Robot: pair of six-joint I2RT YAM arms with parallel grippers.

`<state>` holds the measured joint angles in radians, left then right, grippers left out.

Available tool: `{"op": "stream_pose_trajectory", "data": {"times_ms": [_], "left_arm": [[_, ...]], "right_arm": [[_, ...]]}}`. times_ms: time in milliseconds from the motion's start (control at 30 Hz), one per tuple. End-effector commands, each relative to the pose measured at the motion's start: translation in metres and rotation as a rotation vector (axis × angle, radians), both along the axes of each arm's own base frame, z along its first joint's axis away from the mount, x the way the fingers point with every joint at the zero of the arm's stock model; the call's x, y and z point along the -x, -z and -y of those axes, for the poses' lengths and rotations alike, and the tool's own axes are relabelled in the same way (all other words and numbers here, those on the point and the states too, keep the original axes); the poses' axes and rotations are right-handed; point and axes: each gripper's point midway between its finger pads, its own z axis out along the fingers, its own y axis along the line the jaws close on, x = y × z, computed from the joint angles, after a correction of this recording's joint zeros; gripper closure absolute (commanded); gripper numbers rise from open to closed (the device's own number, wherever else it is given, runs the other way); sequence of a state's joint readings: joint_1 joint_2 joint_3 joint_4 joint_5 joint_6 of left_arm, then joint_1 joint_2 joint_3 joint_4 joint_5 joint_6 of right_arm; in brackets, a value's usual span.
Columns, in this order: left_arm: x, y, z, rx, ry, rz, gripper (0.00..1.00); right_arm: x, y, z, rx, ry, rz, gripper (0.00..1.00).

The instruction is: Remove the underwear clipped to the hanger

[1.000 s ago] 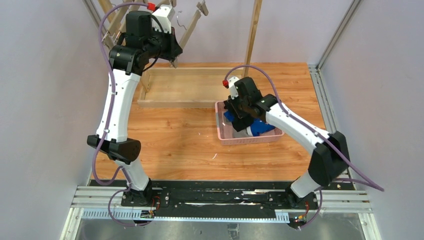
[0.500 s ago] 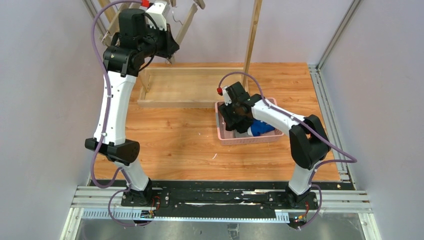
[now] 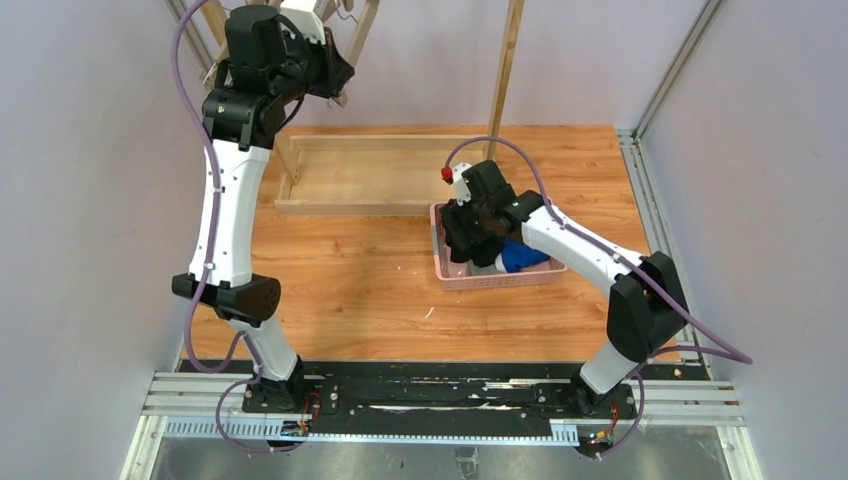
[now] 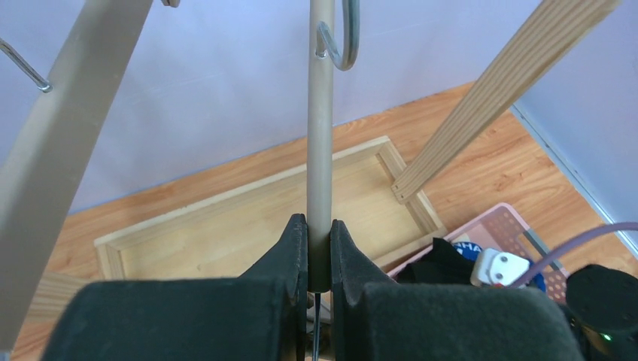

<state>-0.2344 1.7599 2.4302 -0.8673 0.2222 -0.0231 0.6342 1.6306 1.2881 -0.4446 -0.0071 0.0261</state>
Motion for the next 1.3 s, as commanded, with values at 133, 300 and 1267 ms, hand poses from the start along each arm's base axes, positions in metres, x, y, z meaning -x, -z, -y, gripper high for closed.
{"op": "stream_pose_trajectory", "data": {"times_ms": [133, 300, 1267], "left_arm": [[-0.028, -0.032, -0.013, 0.046, -0.05, 0.134, 1.0], [-0.043, -0.029, -0.019, 0.059, -0.065, 0.138, 1.0], [-0.027, -0.035, -0.039, 0.06, -0.113, 0.166, 0.25]], "right_arm": [[0.016, 0.002, 0.003, 0.035, -0.013, 0.024, 0.31], [0.025, 0.004, 0.002, 0.035, -0.027, 0.023, 0.3], [0.021, -0.035, 0.02, 0.047, 0.05, 0.213, 0.28]]}}
